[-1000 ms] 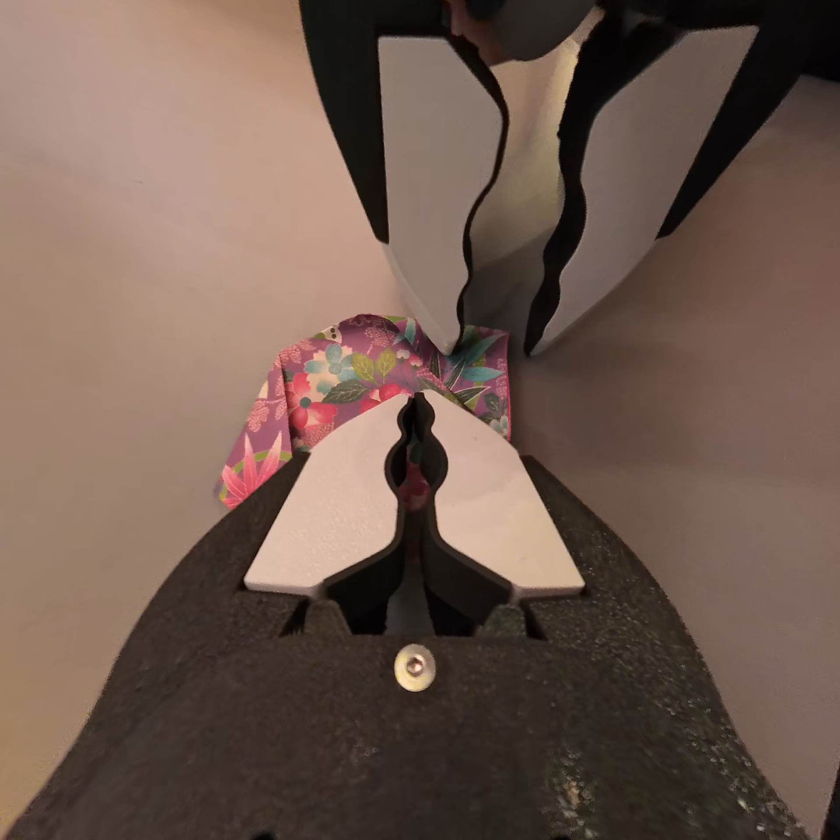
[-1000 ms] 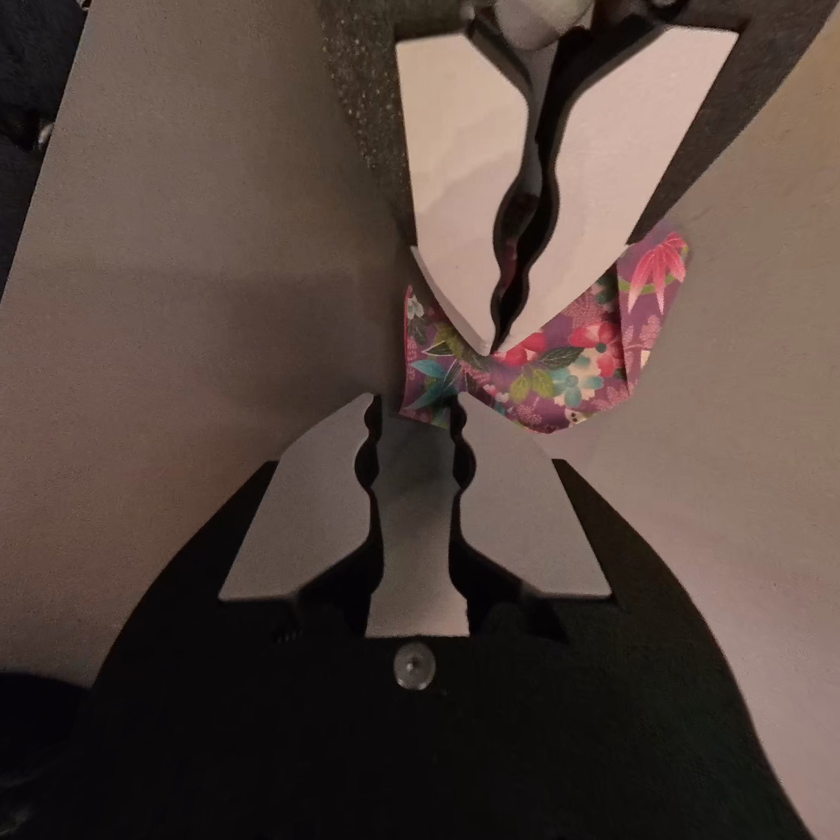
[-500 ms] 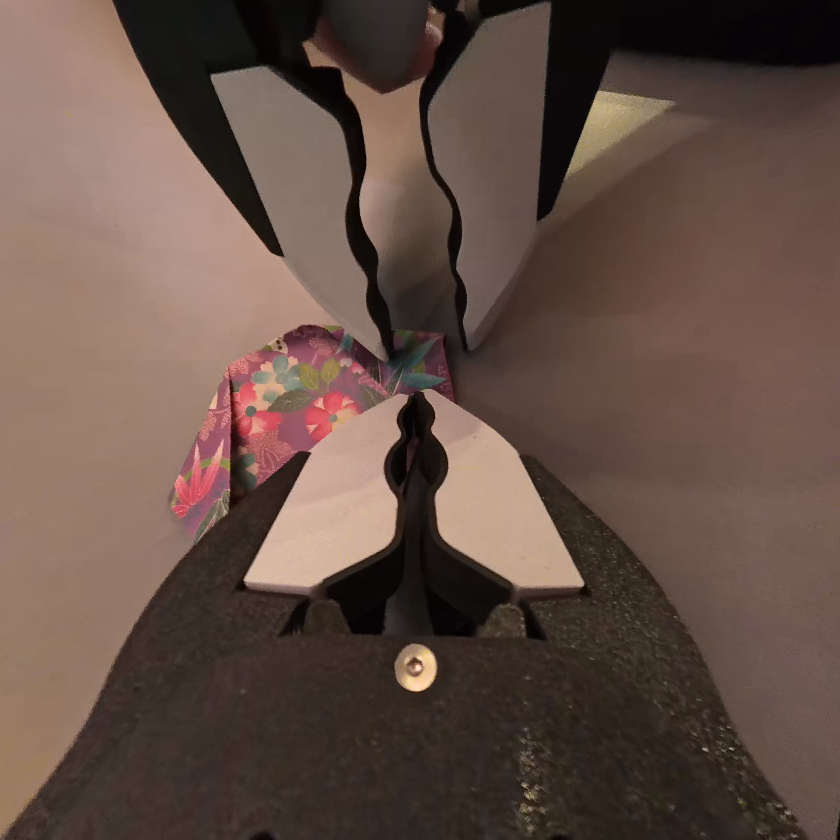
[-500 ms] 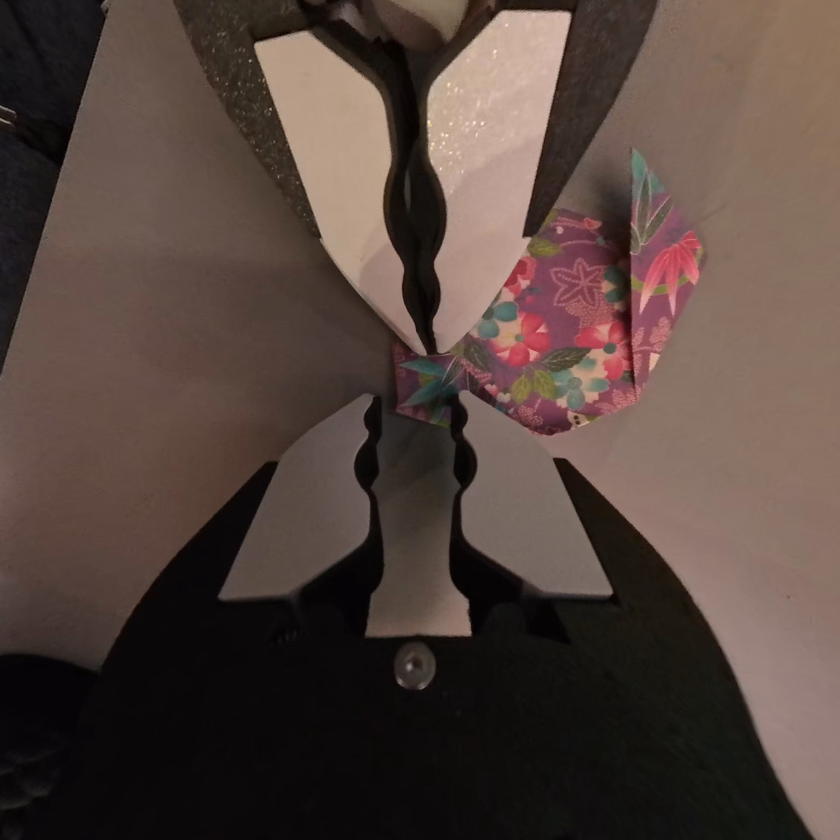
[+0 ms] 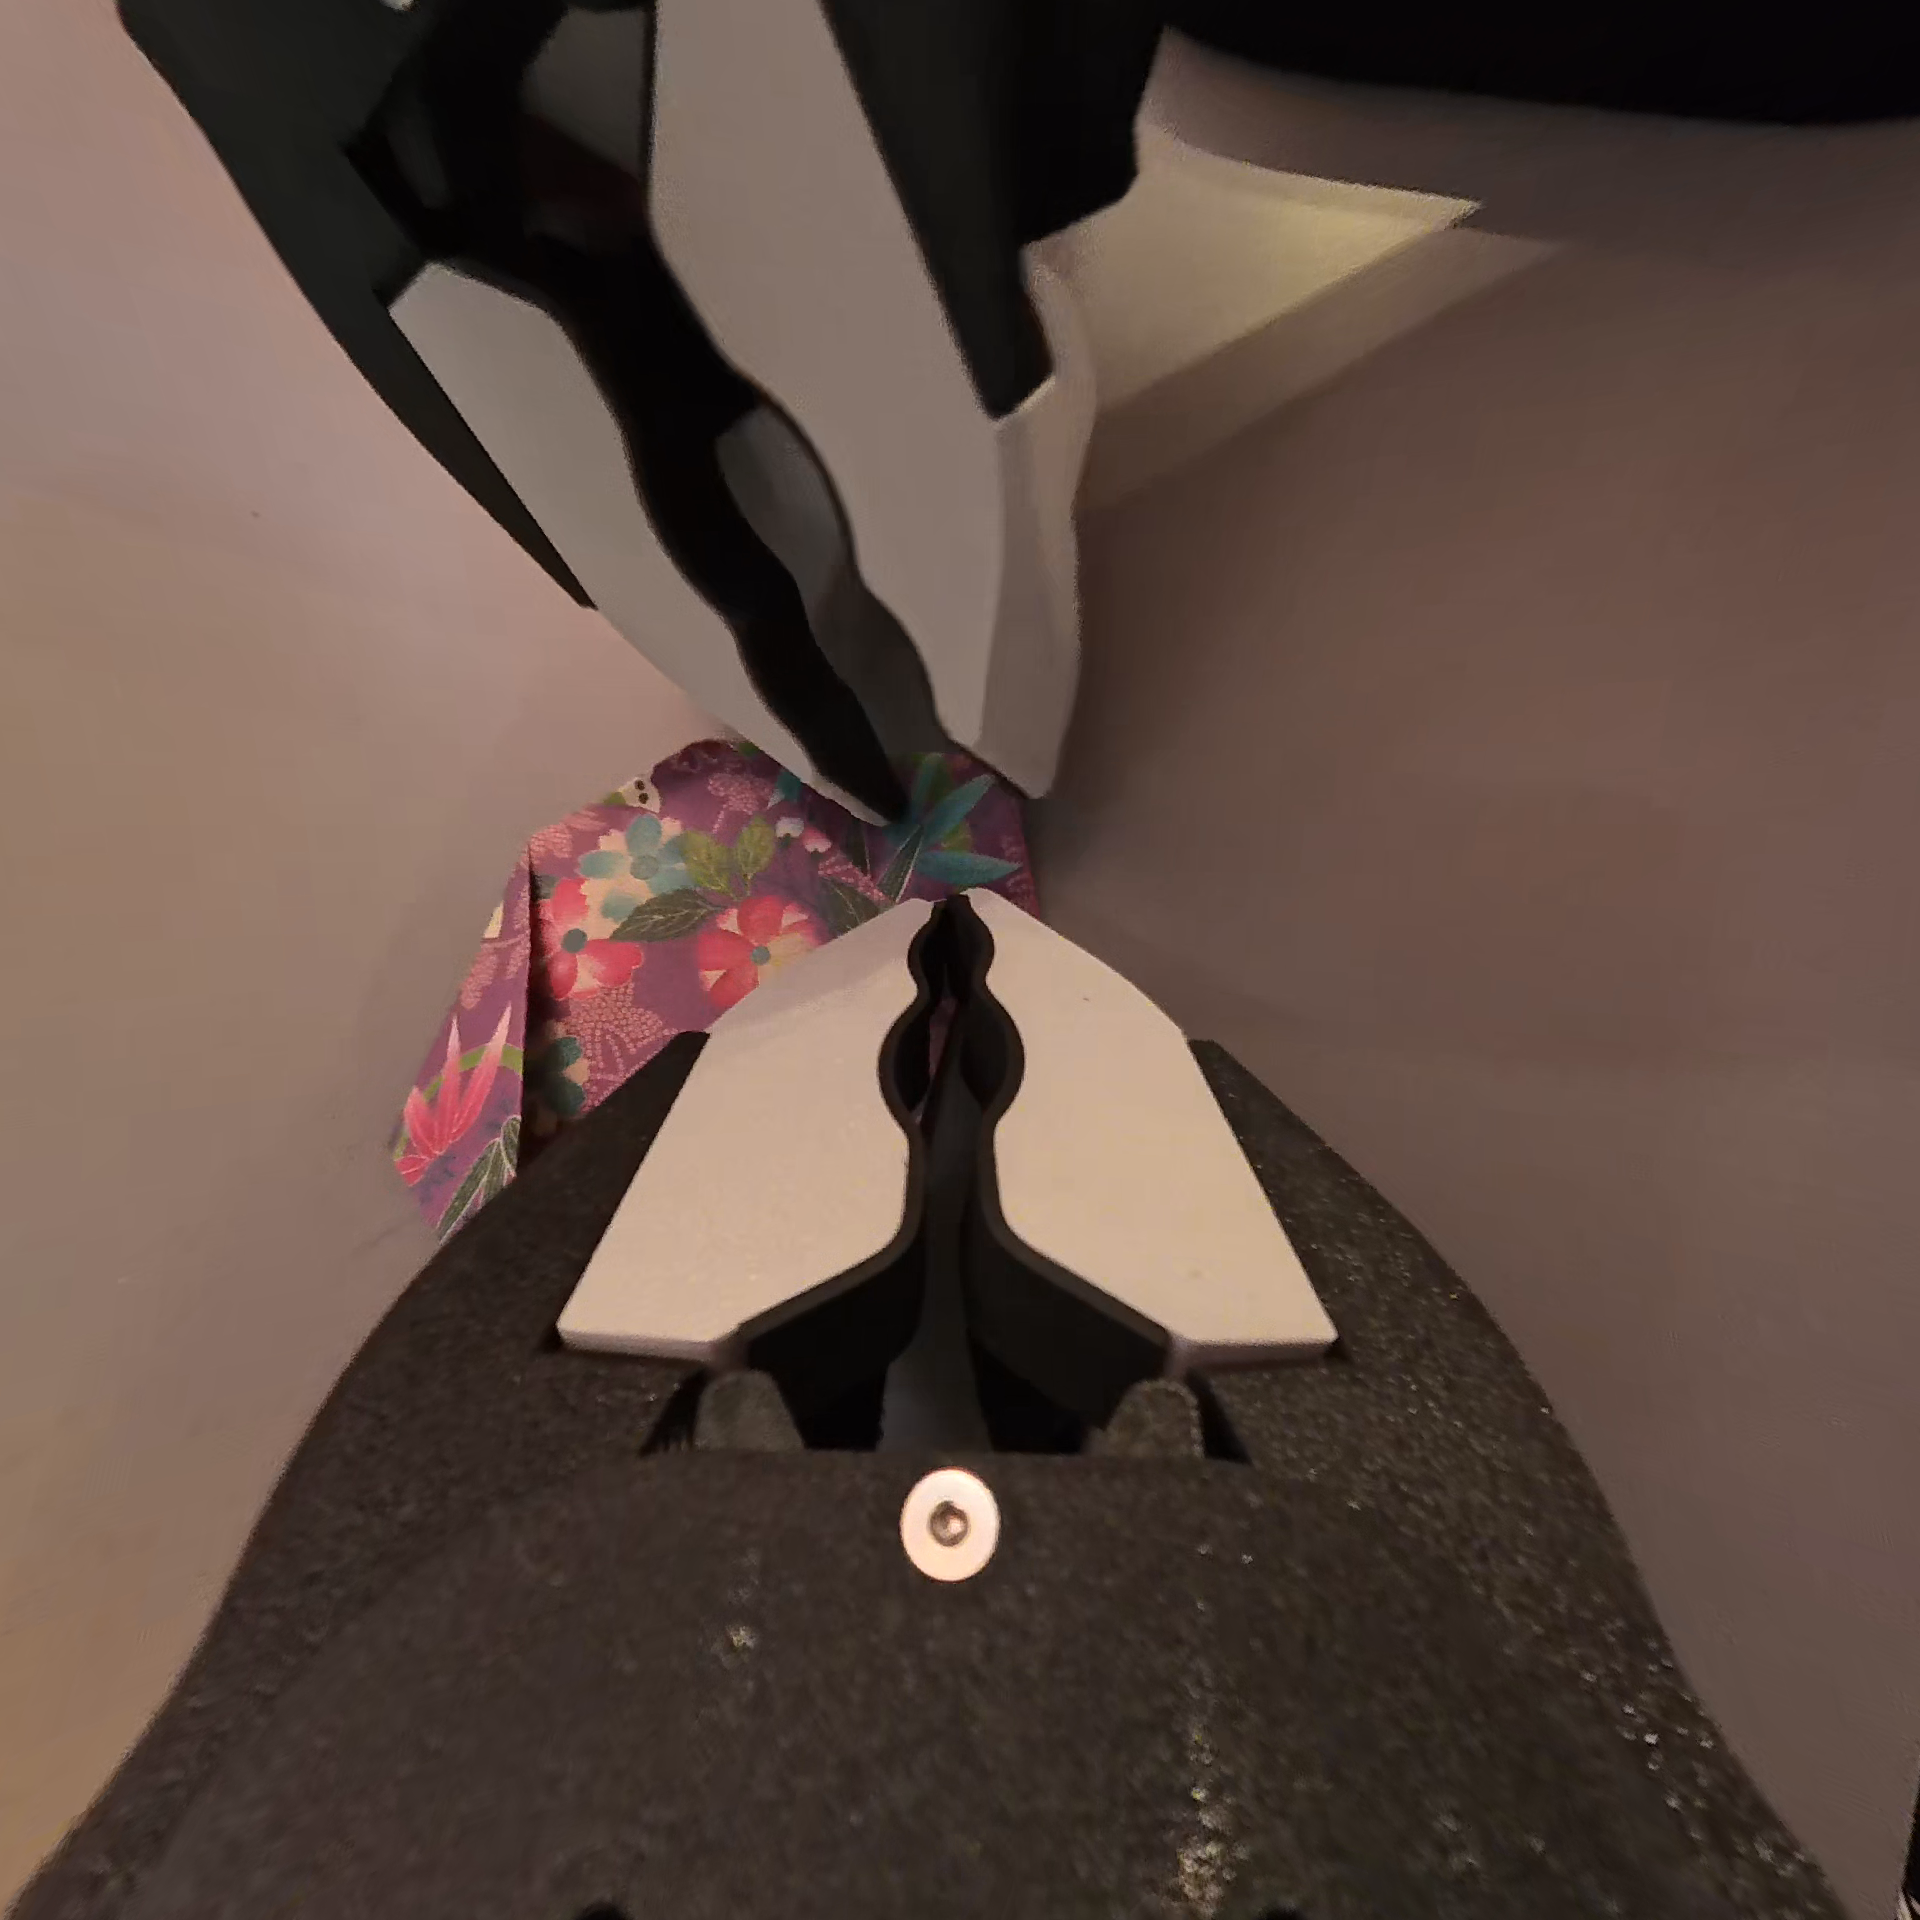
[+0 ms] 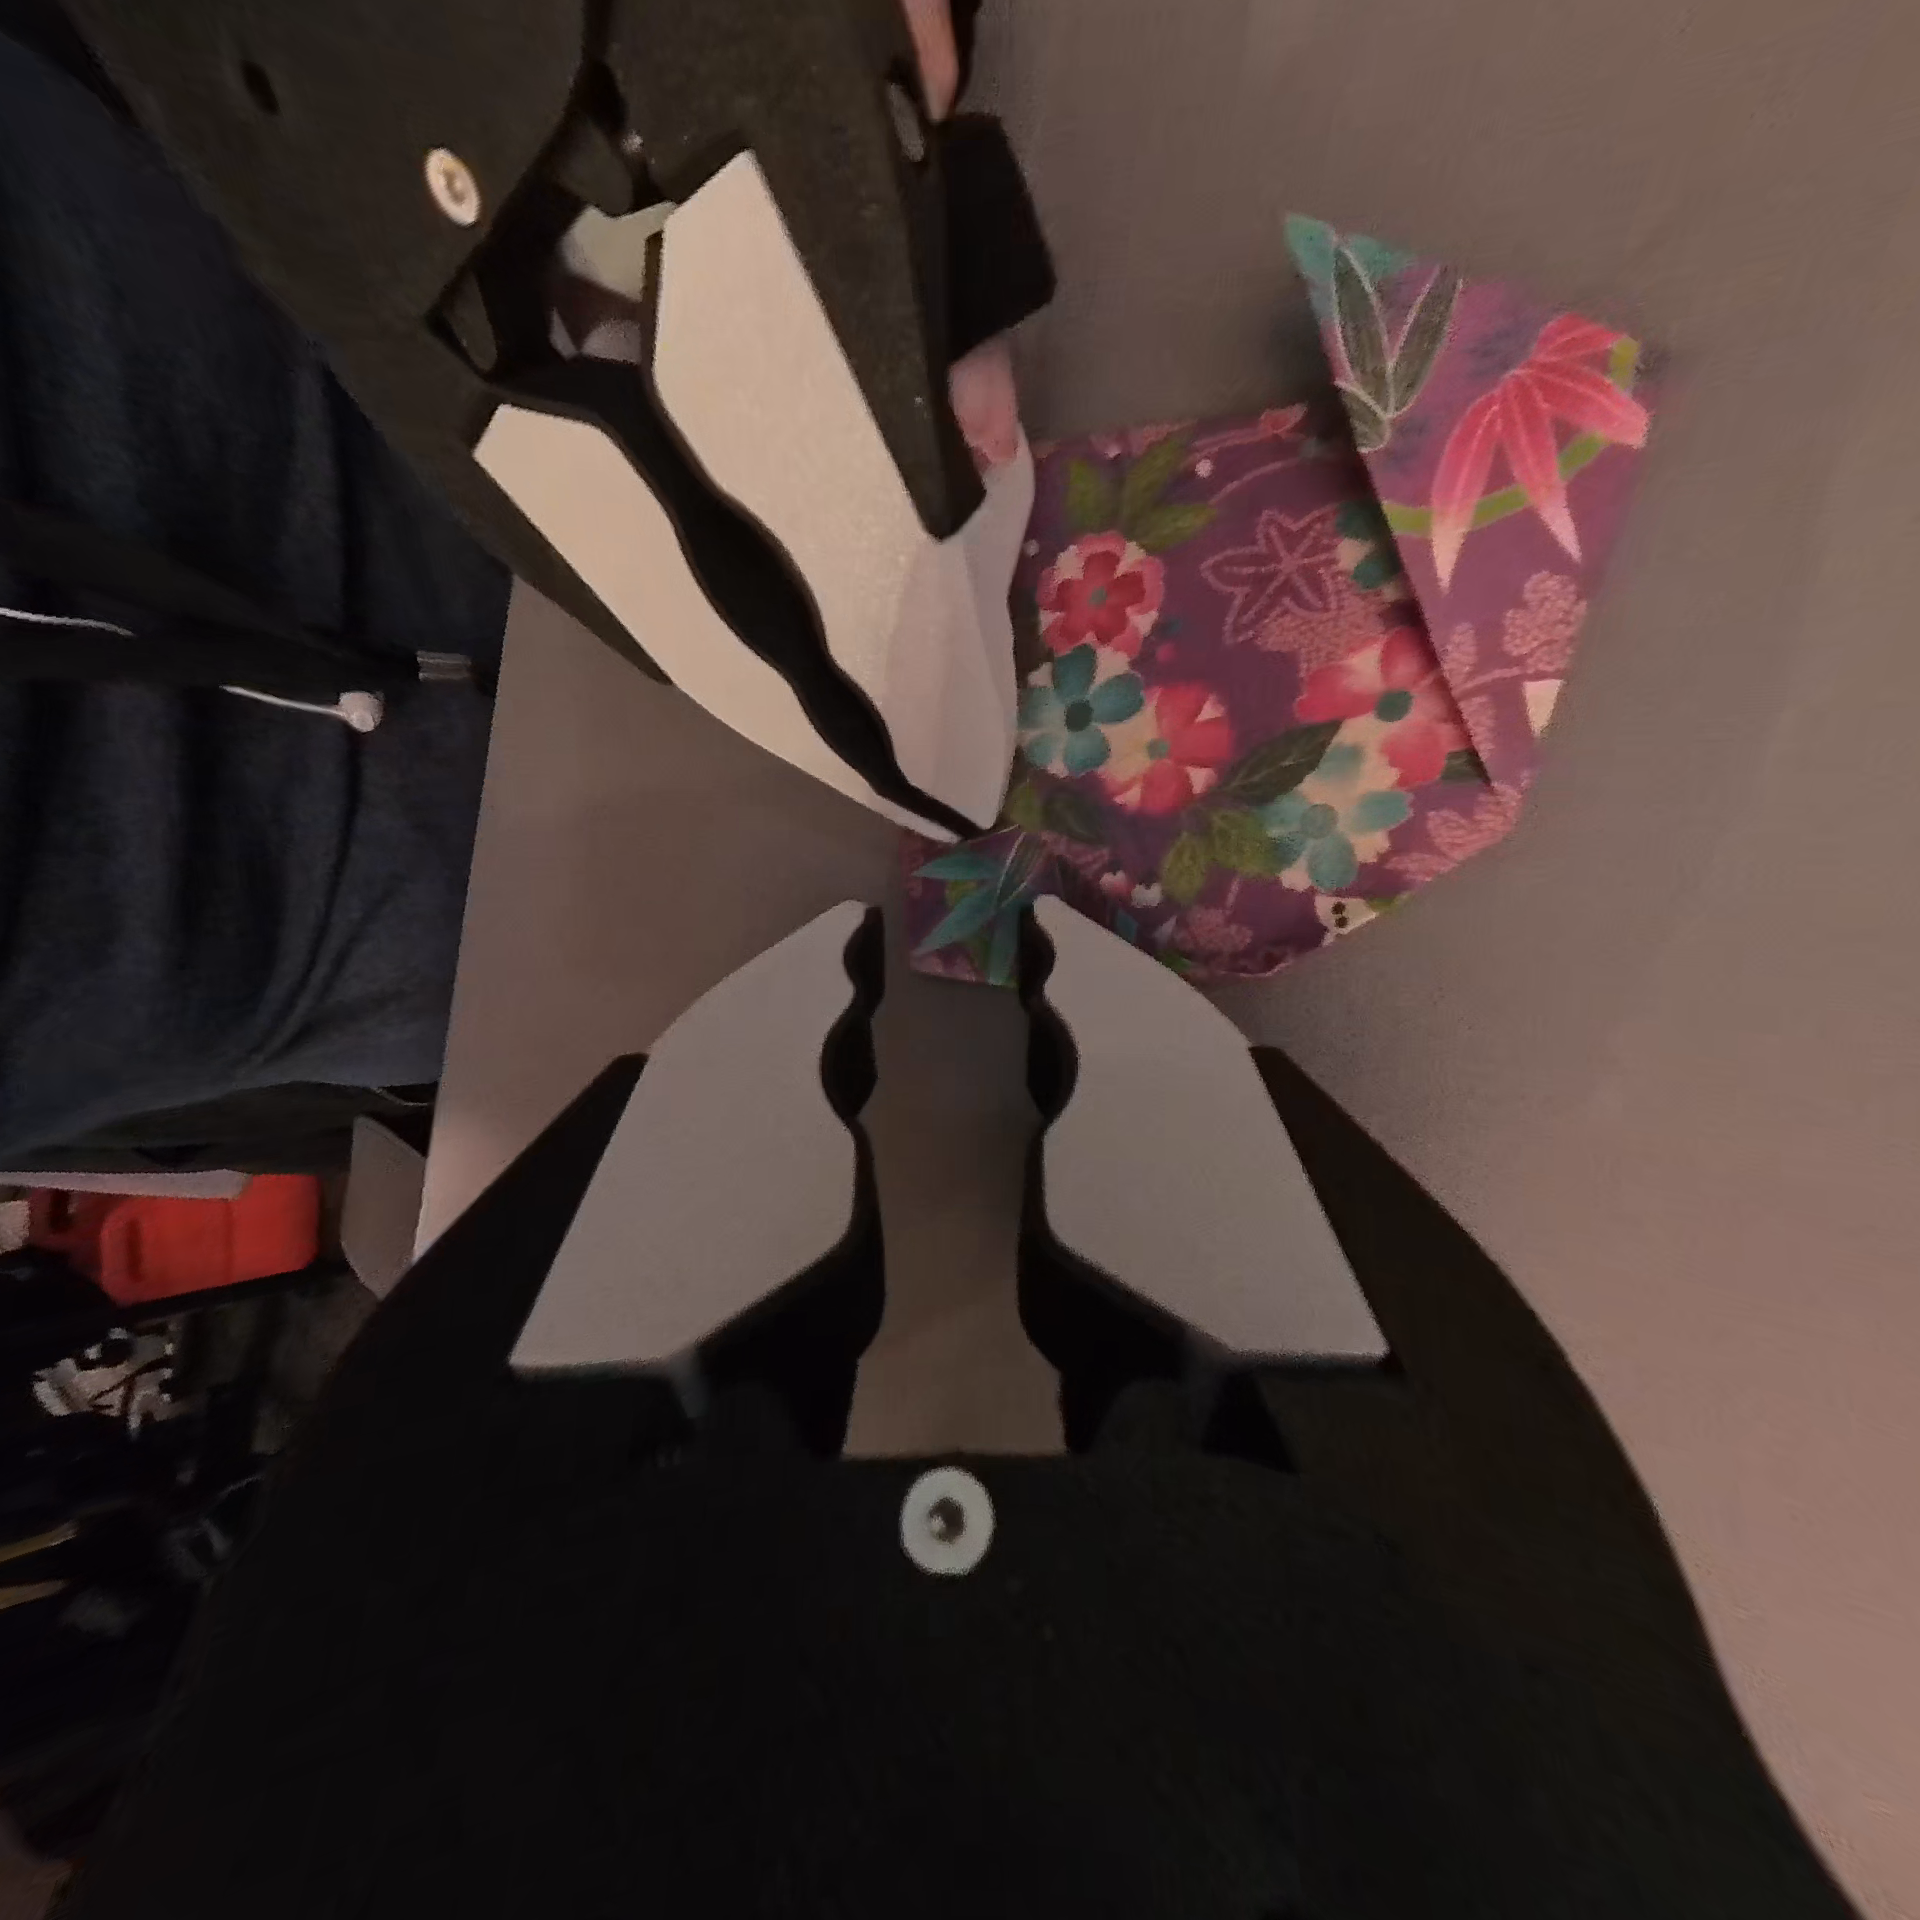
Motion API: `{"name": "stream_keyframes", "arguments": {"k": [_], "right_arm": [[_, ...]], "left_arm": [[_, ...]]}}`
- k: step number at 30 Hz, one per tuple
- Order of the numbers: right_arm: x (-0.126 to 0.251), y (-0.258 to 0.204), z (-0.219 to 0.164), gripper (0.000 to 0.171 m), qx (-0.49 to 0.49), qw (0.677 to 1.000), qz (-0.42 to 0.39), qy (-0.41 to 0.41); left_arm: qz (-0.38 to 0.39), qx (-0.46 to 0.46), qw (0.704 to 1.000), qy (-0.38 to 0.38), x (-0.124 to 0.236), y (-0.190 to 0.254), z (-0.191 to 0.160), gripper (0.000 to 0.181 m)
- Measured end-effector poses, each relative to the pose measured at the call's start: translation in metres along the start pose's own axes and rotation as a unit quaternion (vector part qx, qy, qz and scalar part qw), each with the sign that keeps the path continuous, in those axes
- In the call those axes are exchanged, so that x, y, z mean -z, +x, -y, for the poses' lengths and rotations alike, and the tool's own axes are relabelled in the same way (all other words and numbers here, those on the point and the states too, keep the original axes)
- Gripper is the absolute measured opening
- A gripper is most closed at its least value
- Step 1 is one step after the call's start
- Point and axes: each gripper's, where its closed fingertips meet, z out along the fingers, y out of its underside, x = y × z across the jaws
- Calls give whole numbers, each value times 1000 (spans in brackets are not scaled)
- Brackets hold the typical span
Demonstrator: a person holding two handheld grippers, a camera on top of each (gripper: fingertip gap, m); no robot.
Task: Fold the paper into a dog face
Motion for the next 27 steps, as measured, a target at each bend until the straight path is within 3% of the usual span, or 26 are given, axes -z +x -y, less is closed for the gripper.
{"name": "stream_keyframes", "arguments": {"k": [6, 17, 21, 23, 27], "right_arm": [[-1, 10, -1, 3, -60, 998, 15, -11], [-2, 12, -2, 2, 8, 991, -127, -36], [-2, 13, -2, 2, 14, 985, -164, -50], [-2, 13, -2, 3, 14, 983, -173, -54], [-2, 13, -2, 2, -3, 984, -169, -48]], "left_arm": [[3, -6, 1000, -3, 0, 0, 0, 0], [-1, 34, 999, 9, 6, -2, 1, 0], [46, 70, 992, 94, 60, -35, 28, 1], [77, 82, 989, 100, 81, -62, 24, 0], [83, 77, 992, 64, 72, -100, 2, 0]]}}
